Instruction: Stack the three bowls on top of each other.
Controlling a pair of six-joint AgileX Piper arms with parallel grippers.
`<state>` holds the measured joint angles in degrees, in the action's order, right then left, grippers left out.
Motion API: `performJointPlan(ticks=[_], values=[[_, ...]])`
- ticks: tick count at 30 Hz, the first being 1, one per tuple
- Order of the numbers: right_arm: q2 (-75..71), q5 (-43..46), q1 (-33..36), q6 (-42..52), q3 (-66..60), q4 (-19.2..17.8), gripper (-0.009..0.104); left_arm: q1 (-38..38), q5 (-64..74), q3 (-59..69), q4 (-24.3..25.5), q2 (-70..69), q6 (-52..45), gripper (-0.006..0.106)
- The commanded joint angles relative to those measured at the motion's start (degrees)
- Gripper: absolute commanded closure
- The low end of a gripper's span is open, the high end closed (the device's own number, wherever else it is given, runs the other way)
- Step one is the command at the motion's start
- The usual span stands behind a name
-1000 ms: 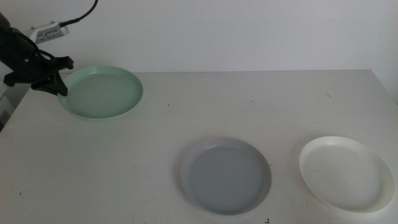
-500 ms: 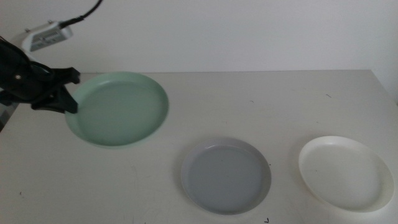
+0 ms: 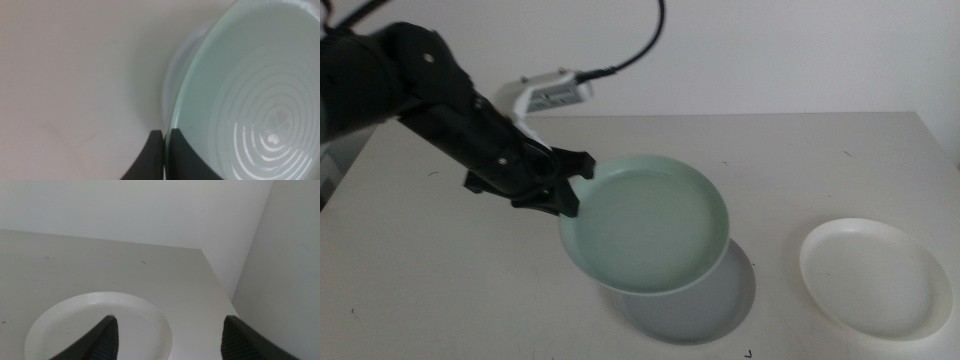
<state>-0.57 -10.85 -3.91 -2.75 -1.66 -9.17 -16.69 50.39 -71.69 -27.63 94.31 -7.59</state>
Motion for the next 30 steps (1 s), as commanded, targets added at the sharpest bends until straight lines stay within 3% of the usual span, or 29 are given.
performJointPlan(ticks=[1, 11, 27, 30], values=[[-1.6, 4.1, -0.3, 0.5, 0.4, -0.7, 0.043, -2.6, -3.1, -1.3, -2.2, -1.0, 1.5, 0.1], [-1.6, 4.1, -0.3, 0.5, 0.4, -0.7, 0.043, -9.1, -10.0, -1.3, -3.3, 5.5, 1.5, 0.1], [-1.6, 4.1, -0.3, 0.5, 0.4, -0.7, 0.043, -9.1, -11.9, -1.3, -2.9, 11.2, 1.5, 0.1], [-1.6, 4.1, -0.3, 0.5, 0.4, -0.7, 0.043, -9.1, -12.0, -1.3, -2.9, 11.3, 1.5, 0.086]])
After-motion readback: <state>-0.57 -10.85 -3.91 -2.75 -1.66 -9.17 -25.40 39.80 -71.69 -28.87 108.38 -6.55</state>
